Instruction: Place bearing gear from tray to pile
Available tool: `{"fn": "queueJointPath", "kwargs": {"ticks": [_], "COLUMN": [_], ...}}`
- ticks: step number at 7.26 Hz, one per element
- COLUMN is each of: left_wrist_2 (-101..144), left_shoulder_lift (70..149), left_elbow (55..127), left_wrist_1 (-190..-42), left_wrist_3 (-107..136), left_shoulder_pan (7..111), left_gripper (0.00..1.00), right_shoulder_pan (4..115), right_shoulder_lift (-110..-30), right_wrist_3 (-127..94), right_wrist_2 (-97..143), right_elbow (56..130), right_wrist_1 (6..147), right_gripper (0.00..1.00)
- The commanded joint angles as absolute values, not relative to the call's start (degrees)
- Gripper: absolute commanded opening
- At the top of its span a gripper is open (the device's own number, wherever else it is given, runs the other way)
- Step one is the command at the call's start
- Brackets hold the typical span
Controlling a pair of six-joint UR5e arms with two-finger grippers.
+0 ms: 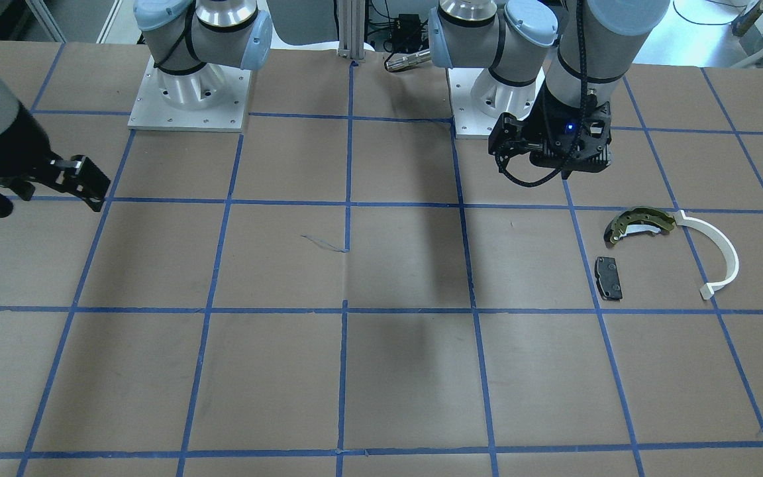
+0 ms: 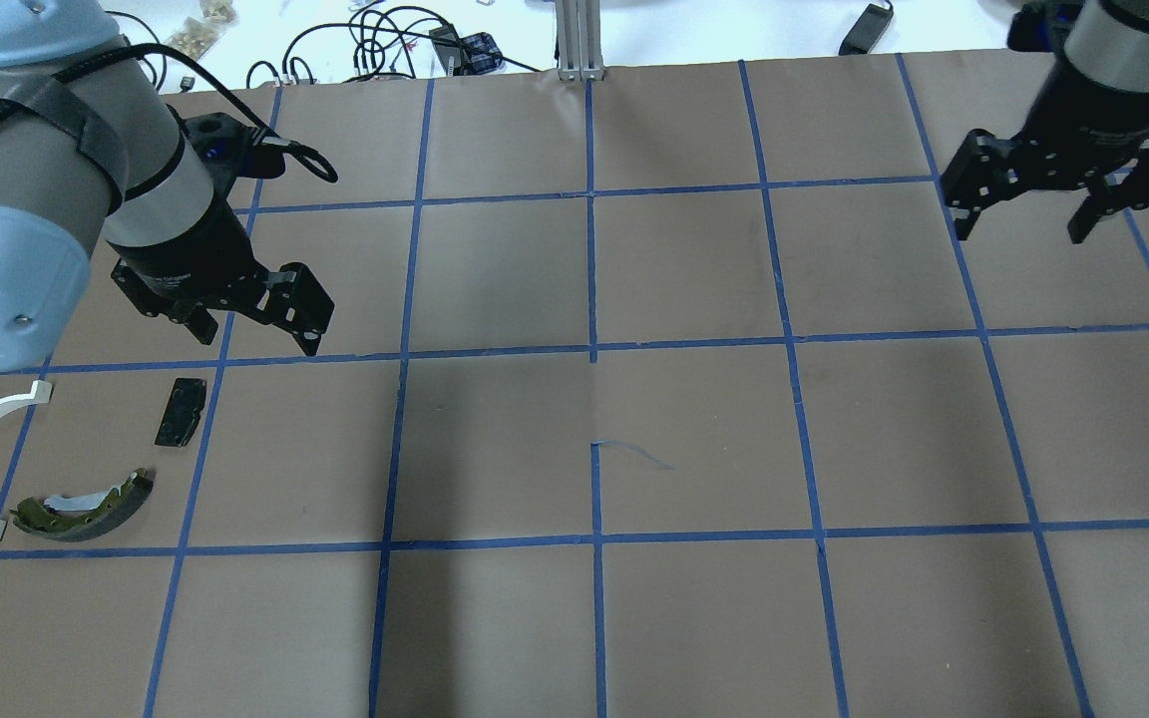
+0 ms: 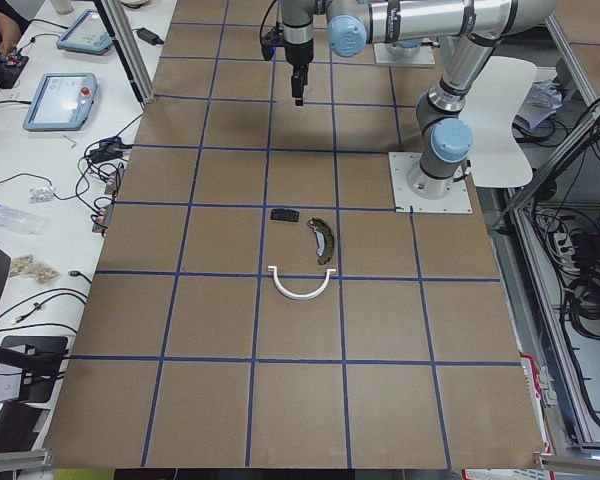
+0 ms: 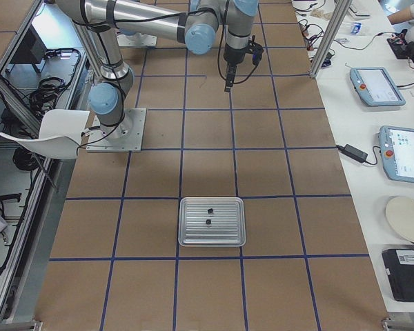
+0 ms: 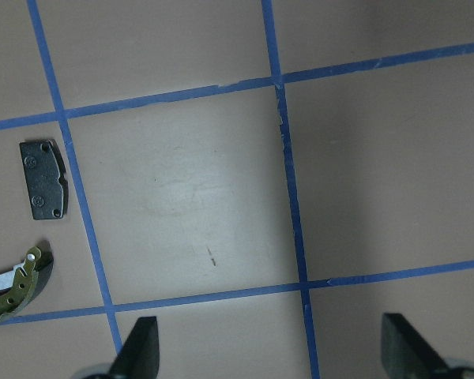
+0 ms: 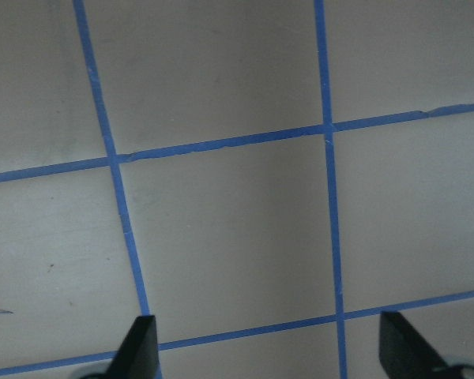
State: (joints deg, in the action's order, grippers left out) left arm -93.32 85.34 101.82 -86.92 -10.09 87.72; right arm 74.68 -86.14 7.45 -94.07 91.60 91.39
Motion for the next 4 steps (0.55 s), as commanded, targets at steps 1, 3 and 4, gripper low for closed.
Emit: {"fn": "queueJointPath", "kwargs": {"ticks": [1, 3, 4], "left_wrist_2": [-93.34, -93.34, -93.34], "left_shoulder_lift": [84.99, 84.9, 84.82], "left_elbow": [102.65, 102.83, 102.92], "left_wrist_1": [-86.75, -86.75, -86.75], "left_wrist_3": [-10.11, -10.11, -10.11], "left_shoulder_pan": [87.71, 87.71, 87.71], "left_gripper": [1.0, 1.0, 1.0], "right_shoulder_pan": [67.62, 52.9, 47.43], "right_shoulder_lift": [-85.43, -82.11, -78.78], "right_wrist_3": [18.12, 28.16, 33.78], "right_wrist_2": [-94.74, -95.01, -94.66], "right_elbow": [91.41, 91.76, 91.76], "right_wrist_1": [95.5, 98.08, 101.83], "right_gripper": [1.0, 1.0, 1.0]}}
